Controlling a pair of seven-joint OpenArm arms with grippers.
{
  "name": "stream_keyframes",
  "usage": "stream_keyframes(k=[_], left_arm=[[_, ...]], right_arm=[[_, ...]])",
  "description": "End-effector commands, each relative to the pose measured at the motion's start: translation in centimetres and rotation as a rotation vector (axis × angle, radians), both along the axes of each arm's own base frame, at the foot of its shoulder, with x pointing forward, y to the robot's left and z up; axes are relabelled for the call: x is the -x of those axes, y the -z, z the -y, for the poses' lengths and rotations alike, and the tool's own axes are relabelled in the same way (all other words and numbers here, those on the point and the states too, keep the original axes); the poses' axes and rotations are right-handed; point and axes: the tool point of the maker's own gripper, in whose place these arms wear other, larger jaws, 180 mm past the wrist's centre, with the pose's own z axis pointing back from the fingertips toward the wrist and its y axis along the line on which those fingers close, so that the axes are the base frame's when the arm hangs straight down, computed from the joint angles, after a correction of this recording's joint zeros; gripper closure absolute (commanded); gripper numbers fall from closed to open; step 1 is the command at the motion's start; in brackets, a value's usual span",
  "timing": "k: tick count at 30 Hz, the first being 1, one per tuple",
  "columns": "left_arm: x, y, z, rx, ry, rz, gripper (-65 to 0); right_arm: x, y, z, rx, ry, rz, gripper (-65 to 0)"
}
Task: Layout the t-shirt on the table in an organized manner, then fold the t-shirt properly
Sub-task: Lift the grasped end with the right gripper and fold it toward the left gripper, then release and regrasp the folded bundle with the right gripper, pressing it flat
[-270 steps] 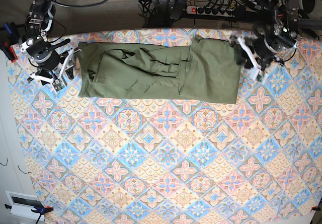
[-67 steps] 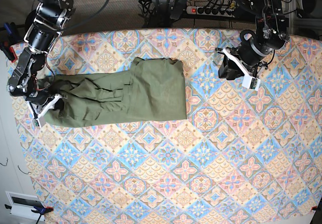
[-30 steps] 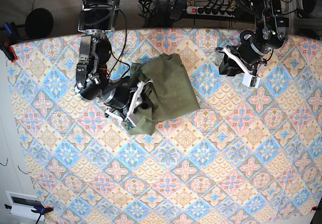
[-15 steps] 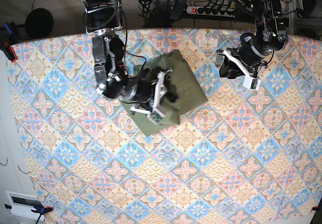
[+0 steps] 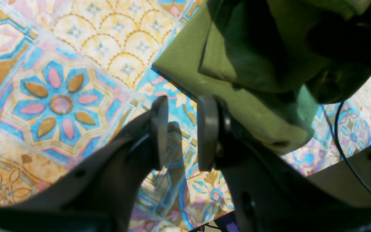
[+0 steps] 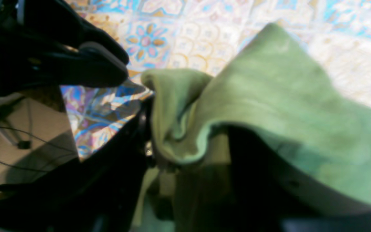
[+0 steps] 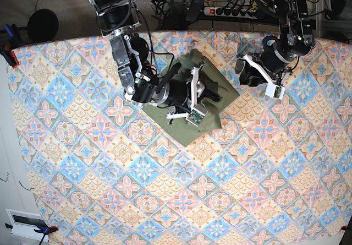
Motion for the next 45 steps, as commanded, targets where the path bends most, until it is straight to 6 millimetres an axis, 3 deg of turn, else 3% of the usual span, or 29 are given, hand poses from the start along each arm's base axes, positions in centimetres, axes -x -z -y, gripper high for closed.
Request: stream_keyframes(k=[1, 6, 11, 15, 20, 22, 24, 27, 31, 38, 41, 45], left_arm=[[-0.6, -0.9, 0.1, 0.007, 0.004, 0.038, -15.3], [-0.6, -0.9, 0.1, 0.007, 0.004, 0.038, -15.3], [-0.6, -0.9, 0.1, 0.007, 0.004, 0.038, -15.3], [-0.5, -0.9, 0.1, 0.010, 0.005, 0.038, -15.3], [-0.6, -1.1, 0.3, 0.013, 0.009, 0.044, -14.7], [-0.6, -1.2, 0.3, 0.014, 0.009, 0.045, -10.3], [-0.6, -1.2, 0.3, 0.013, 0.008, 0.045, -0.8], [-0.6, -1.2, 0.3, 0.013, 0.008, 0.045, 0.0], [-0.8, -1.4, 0.2, 0.013, 0.003, 0.053, 0.0], [-1.7, -1.8, 1.0, 0.042, -0.006, 0.075, 0.0], [-1.7, -1.9, 1.0, 0.044, -0.007, 0.078, 0.0], [-1.7, -1.9, 1.0, 0.044, -0.007, 0.077, 0.0]], right_arm=[[-0.6, -3.3, -1.0, -0.088, -0.008, 0.071, -17.7], [-0.5, -3.8, -0.6, -0.081, -0.010, 0.095, -27.3], [0.3, -3.4, -0.3, -0.045, -0.050, 0.114, -27.8], [-0.2, -3.4, 0.2, -0.045, -0.031, 0.117, -27.8], [-2.8, -3.4, 3.4, -0.048, 0.092, 0.113, -27.8], [-3.9, -3.5, 5.0, -0.050, 0.150, 0.113, -27.8], [-5.1, -3.0, 7.3, -0.047, 0.228, 0.098, -26.8], [-6.1, -1.4, 10.6, -0.010, 0.303, 0.059, -21.4], [-6.0, -0.3, 12.7, 0.055, 0.308, 0.050, -18.4], [-4.2, 2.5, 12.9, 0.098, 0.300, -0.037, -19.5], [-3.6, 4.2, 12.3, 0.105, 0.278, -0.089, -19.4], [-3.0, 5.0, 10.5, 0.081, 0.233, -0.106, -19.4]])
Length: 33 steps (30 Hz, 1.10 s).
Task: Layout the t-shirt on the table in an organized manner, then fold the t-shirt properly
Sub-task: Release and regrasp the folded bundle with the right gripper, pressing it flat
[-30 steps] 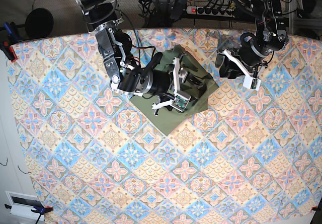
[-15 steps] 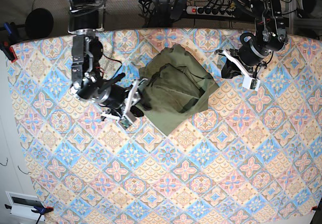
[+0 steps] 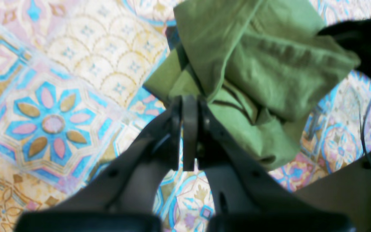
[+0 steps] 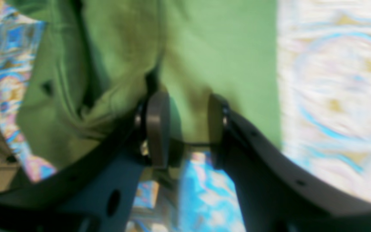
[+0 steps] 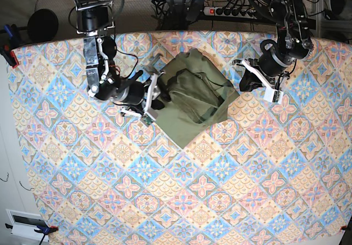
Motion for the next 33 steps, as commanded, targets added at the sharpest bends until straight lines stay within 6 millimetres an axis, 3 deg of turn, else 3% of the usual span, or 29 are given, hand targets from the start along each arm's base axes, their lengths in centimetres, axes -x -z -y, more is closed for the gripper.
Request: stream_keyframes(k=[1, 5, 10, 15, 20, 23, 29, 33], left_arm=[[-0.4, -1.0, 0.2, 0.011, 0.006, 0.039, 0.0], [-0.4, -1.0, 0.1, 0.010, 0.003, 0.039, 0.0], [-0.5, -1.0, 0.0, 0.010, 0.000, 0.040, 0.0], [-0.4, -1.0, 0.1, 0.010, 0.003, 0.039, 0.0], [-0.4, -0.7, 0.1, 0.005, 0.005, 0.031, 0.0], [-0.3, -0.3, 0.0, 0.008, 0.001, 0.020, 0.0], [-0.6, -1.1, -0.5, 0.001, -0.010, 0.046, 0.0], [-0.8, -1.4, -1.9, -0.011, -0.048, 0.057, 0.0]], right_arm=[[-0.8, -1.6, -1.1, -0.043, -0.020, 0.047, -19.3], [0.3, -2.0, -3.2, -0.048, -0.095, 0.059, -19.3], [1.6, -4.5, -5.9, -0.058, -0.203, 0.141, -19.3], [3.7, -5.8, -7.0, -0.024, -0.325, 0.208, -19.2], [6.0, -4.3, -7.2, 0.025, -0.421, 0.184, -19.2], [5.4, -4.5, -6.8, 0.026, -0.405, 0.193, -19.2], [-0.3, -6.6, -2.3, 0.030, -0.195, 0.257, -19.2], [-1.5, -5.3, -2.6, -0.035, -0.103, 0.180, -19.2]])
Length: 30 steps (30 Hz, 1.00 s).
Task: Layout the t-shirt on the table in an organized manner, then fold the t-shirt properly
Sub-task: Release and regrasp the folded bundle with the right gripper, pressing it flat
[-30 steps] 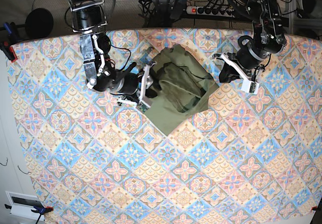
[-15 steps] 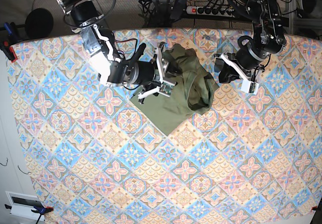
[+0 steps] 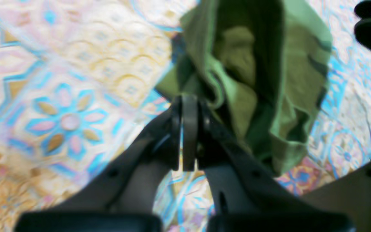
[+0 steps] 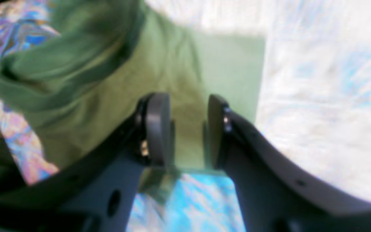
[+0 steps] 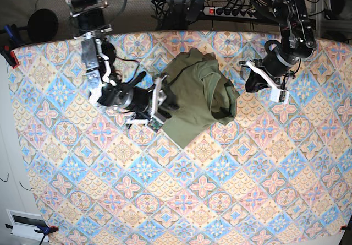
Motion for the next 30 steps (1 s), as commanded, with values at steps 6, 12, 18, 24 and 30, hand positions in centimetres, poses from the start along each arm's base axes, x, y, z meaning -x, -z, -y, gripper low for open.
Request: stream_keyframes(k=[6, 12, 18, 24, 30], left_arm=[[-0.7, -1.6, -2.4, -0.015, -0.066, 0.060, 0.0], [-0.4, -1.3, -2.3, -0.012, -0.063, 0.046, 0.0], [0.2, -0.8, -1.6, 0.017, -0.076, 0.031, 0.0], [0.3, -0.6, -1.1, 0.034, -0.083, 0.023, 0.0], [0.5, -0.3, -0.1, 0.043, -0.055, 0.012, 0.0]], right_arm=[[-3.4, -1.9, -1.4, -0.057, -0.002, 0.034, -10.8], [-4.0, -1.3, -5.0, -0.129, -0.013, -0.040, -9.0], [-2.4, 0.0, -8.5, -0.093, -0.133, -0.082, -8.8], [1.0, 0.6, -11.8, -0.041, -0.288, -0.079, -8.8], [1.3, 0.1, -12.1, -0.035, -0.313, -0.053, -8.9]])
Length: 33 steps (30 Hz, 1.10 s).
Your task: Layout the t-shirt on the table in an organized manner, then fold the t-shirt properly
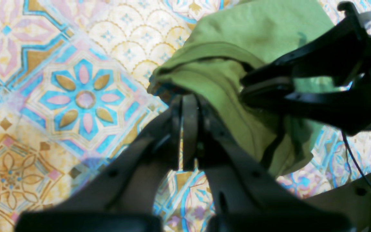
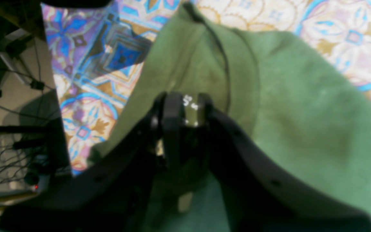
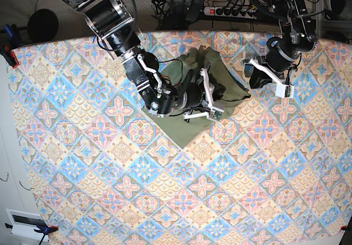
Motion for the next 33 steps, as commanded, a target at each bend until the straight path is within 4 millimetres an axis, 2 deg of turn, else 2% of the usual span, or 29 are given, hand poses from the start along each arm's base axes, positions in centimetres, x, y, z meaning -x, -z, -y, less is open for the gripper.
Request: stream_keyframes(k=[1, 6, 10, 14, 19, 22, 27, 28, 30, 33], left_arm=[[-0.1, -0.6, 1.2, 0.014, 0.043, 0.022, 0.0], [1.2, -0.2, 5.5, 0.055, 0.161, -0.010, 0.0], [2.0, 0.1, 7.8, 0.084, 0.223, -0.026, 0.0], [2.3, 0.0, 9.3, 0.110, 0.253, -0.026, 0.0], [1.9, -0.2, 10.5, 0.151, 0.234, -0.017, 0.0], [1.9, -0.2, 11.2, 0.175, 0.223, -0.017, 0.0], [2.0, 0.9, 12.4, 0.214, 0.227, -0.052, 0.0], [2.0, 1.1, 12.7, 0.219, 0.233, -0.058, 0.0], [2.3, 1.4, 13.3, 0.229, 0.245, -0.072, 0.0], [2.2, 1.4, 14.4, 0.252, 0.259, -0.055, 0.0]], right_arm=[[-2.0, -2.5, 0.2, -0.057, 0.028, 0.062, -9.0], [-4.4, -4.6, 2.6, -0.078, 0.102, 0.127, -9.0], [-6.7, -6.2, 3.3, -0.085, 0.135, 0.169, -9.0], [-8.2, -7.5, 3.9, -0.087, 0.150, 0.207, -8.6], [-10.3, -7.5, 4.0, -0.091, 0.167, 0.199, -8.6], [-11.7, -6.5, 4.5, -0.058, 0.184, 0.193, -8.6], [-13.1, -2.9, 7.1, 0.135, 0.204, 0.205, -8.7], [-13.3, -2.3, 7.3, 0.152, 0.206, 0.209, -8.7], [-13.7, -2.3, 6.4, 0.151, 0.199, 0.222, -8.7], [-14.4, -1.4, 6.9, 0.195, 0.201, 0.223, -8.6]])
